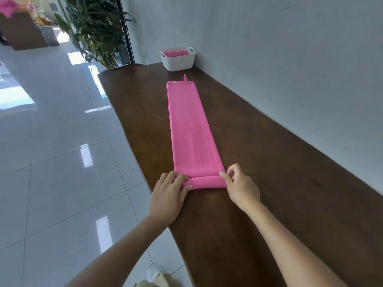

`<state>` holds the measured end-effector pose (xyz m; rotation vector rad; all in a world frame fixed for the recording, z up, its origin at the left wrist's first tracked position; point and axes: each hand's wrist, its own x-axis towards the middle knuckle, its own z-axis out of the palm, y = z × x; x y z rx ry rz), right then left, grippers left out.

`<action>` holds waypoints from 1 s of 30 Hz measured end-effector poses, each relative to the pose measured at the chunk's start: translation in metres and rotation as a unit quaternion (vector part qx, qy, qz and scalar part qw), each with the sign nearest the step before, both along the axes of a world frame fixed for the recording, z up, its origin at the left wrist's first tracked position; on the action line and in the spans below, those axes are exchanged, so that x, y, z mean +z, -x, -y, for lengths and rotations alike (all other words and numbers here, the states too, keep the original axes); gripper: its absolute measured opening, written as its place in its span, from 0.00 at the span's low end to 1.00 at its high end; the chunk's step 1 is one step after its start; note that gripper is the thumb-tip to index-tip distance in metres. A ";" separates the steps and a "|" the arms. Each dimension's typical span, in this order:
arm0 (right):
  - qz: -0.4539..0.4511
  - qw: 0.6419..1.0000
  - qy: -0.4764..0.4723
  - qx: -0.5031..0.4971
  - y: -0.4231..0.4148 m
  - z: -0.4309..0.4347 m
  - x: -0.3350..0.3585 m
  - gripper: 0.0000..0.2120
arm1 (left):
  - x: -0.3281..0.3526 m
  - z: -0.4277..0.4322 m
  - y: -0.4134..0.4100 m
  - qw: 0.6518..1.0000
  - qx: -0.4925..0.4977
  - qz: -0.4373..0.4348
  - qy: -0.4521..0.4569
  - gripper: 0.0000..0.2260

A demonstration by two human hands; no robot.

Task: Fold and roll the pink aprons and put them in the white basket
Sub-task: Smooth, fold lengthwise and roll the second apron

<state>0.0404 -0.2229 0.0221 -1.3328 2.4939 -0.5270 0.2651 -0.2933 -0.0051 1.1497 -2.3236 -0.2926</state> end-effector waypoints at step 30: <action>-0.025 0.996 -0.089 0.008 0.013 0.042 0.007 0.29 | 0.004 0.074 -0.001 0.990 -0.117 0.043 0.068 0.20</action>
